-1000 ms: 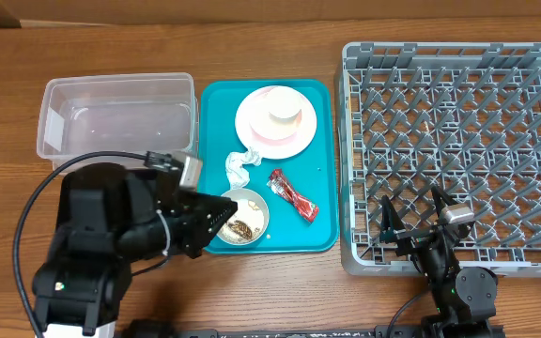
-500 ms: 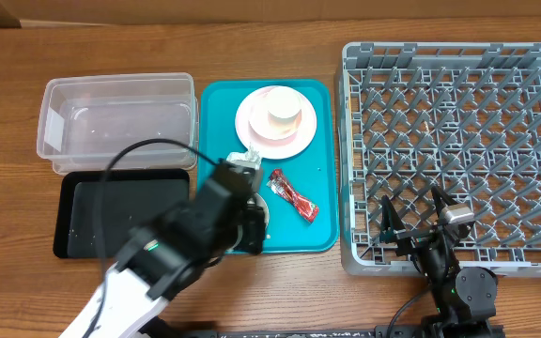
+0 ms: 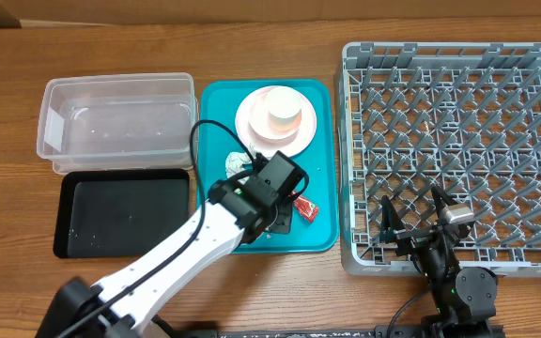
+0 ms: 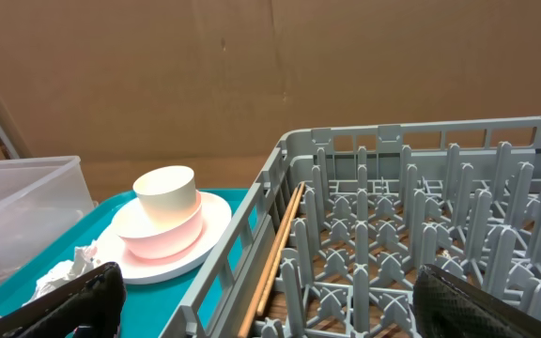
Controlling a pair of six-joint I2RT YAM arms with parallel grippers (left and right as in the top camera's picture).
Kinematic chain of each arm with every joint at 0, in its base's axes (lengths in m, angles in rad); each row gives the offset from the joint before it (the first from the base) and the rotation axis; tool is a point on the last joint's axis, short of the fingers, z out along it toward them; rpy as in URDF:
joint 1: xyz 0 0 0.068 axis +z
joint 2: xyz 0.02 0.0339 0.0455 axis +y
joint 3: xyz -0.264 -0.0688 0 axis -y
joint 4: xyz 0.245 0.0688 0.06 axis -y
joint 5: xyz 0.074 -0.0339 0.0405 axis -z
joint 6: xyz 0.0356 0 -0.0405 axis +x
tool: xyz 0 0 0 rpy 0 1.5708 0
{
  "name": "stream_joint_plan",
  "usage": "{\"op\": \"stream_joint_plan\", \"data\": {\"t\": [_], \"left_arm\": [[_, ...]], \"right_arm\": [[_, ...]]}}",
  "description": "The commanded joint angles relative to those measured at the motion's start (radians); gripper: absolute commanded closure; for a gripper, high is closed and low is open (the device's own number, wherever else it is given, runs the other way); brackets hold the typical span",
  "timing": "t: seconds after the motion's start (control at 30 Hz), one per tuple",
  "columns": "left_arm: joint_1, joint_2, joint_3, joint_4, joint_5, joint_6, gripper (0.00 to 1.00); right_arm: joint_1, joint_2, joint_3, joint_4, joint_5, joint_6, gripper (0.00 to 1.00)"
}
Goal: Sort waste into correct bins and load items into the dishwasher
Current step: 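Reach the left gripper to the metal bowl rim and grasp it, then lift the bowl with the left gripper and carry it over the black tray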
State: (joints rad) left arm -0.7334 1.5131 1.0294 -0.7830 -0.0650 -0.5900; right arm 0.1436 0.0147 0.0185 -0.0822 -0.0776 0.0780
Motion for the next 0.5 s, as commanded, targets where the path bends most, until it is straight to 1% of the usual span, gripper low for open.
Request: {"op": "stream_joint_plan", "data": {"t": [0.0,0.47], "left_arm": [[0.002,0.044,0.021,0.014,-0.032,-0.016,0.69],[0.002,0.172,0.021,0.037,-0.050,-0.016,0.77]], "right_arm": [[-0.008,-0.011,-0.011,0.005,0.006,0.005,0.00],[-0.008,-0.011,-0.011,0.005,0.006,0.005,0.00]]}}
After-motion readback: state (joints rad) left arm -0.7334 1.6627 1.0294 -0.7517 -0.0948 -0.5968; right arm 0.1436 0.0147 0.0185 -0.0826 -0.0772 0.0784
